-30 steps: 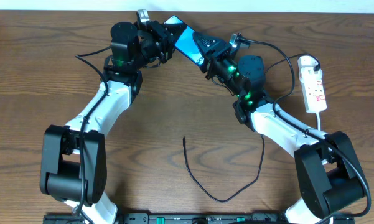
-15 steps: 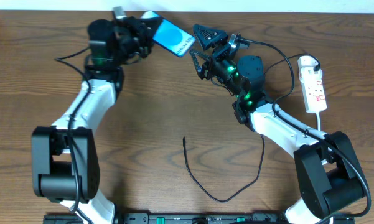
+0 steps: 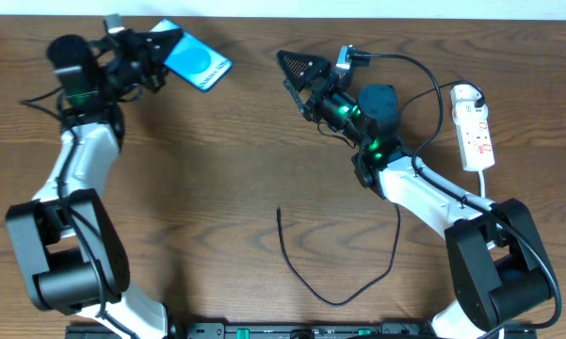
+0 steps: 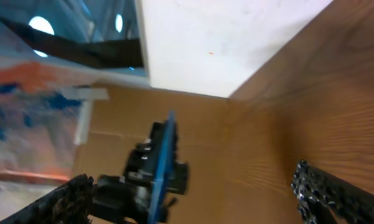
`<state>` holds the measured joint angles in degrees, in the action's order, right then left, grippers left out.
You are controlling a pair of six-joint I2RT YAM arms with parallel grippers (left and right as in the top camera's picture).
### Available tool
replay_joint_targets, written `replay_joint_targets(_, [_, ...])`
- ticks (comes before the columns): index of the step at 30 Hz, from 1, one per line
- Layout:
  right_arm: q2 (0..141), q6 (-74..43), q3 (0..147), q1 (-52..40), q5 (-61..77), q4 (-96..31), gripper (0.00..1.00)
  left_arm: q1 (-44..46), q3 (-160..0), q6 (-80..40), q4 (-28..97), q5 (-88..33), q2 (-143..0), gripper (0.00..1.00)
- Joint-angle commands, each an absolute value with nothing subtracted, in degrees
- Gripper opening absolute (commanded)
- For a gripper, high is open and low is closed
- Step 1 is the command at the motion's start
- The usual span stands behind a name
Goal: Plug charger to phone and switch on socket
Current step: 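Open the right gripper and pull it away from the phone, then move the right gripper down toward the black cable on the table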
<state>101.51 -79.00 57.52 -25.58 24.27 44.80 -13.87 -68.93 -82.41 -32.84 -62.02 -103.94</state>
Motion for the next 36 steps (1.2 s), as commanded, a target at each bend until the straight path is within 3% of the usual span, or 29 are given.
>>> replay_joint_targets(1, [100.5, -70.6, 58.9, -25.7, 23.5, 41.6, 0.99, -16.5, -69.3, -82.1, -33.5, -70.5, -103.4, 0.07])
replay_joint_targets(4, [100.5, -66.2, 62.8, -25.7, 22.8, 31.5, 0.99, -16.6, -69.3, -82.1, -33.5, -71.0, -103.4, 0.07])
replay_joint_targets(7, [100.5, -56.8, 74.5, -26.0, 20.1, 7.2, 0.99, -16.6, -69.3, -82.1, -33.5, -70.9, -103.4, 0.07])
replay_joint_targets(12, [100.5, -46.3, 84.2, -27.1, 11.0, -13.9, 0.99, -16.6, -69.3, -82.1, -33.5, -71.0, -103.4, 0.08])
replay_joint_targets(21, [100.5, -44.7, 84.3, -27.2, 12.4, -20.5, 0.99, -16.6, -69.3, -82.1, -33.5, -71.0, -103.4, 0.07])
replay_joint_targets(23, [100.5, -44.7, 84.3, -27.2, 11.9, -21.1, 0.90, -16.6, -69.3, -82.1, -33.5, -71.0, -103.4, 0.08])
replay_joint_targets(26, [100.5, -45.5, 84.3, -27.8, 11.9, -24.0, 0.86, -16.6, -69.3, -82.1, -33.5, -71.0, -103.4, 0.08])
replay_joint_targets(30, [100.6, -51.2, 84.3, -30.8, 7.6, -33.0, 0.71, -16.6, -69.3, -82.1, -33.5, -71.0, -103.4, 0.08])
replay_joint_targets(36, [100.6, -51.8, 84.2, -37.5, 2.1, -41.0, 0.77, -16.6, -69.3, -82.1, -33.5, -71.3, -103.4, 0.08])
